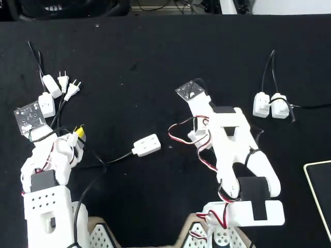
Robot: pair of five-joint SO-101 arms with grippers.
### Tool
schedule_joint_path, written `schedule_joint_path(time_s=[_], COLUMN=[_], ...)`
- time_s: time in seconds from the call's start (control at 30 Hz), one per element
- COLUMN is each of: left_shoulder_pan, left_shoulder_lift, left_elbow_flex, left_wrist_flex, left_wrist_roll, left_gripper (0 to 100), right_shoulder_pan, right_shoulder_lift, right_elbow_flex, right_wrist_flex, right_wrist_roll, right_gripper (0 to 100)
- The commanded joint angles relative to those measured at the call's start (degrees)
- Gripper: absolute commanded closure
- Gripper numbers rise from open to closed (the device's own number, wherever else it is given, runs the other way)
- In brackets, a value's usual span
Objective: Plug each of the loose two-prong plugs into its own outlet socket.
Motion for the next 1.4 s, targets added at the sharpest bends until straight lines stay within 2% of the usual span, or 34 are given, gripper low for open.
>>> schedule_joint_path(time_s=[0.0, 0.33, 0.9, 0.97, 1.1, 1.23, 1.37], left_shoulder_pan=[-0.2, -0.2, -0.2, -0.2, 0.3, 2.5, 5.2], left_shoulder_lift=[-0.6, -0.6, -0.6, -0.6, -0.6, -0.6, -0.6], left_elbow_flex=[-3.3, -3.2, -3.2, -3.2, -3.2, -3.2, -3.3], left_wrist_flex=[0.1, 0.1, 0.1, 0.1, 0.2, 0.3, 0.2], left_wrist_roll=[0.5, 0.5, 0.5, 0.5, 0.5, 0.5, 0.5], left_gripper=[73, 73, 73, 73, 73, 73, 73], right_shoulder_pan=[0.6, 0.6, -0.1, 0.3, -0.3, -5.4, -18.3], right_shoulder_lift=[-0.3, -0.4, -0.9, -2.9, -13.8, -27.9, -38.4], right_elbow_flex=[-4.0, -3.9, -2.6, -4.3, -9.0, -6.4, 7.6], right_wrist_flex=[0.6, 0.6, -0.1, 2.6, 14.9, 19.7, 9.7], right_wrist_roll=[-0.7, -0.9, -1.3, -1.3, -1.3, -1.3, -3.0], right_gripper=[90.6, 98.8, 98.8, 98.8, 98.8, 98.8, 98.8])
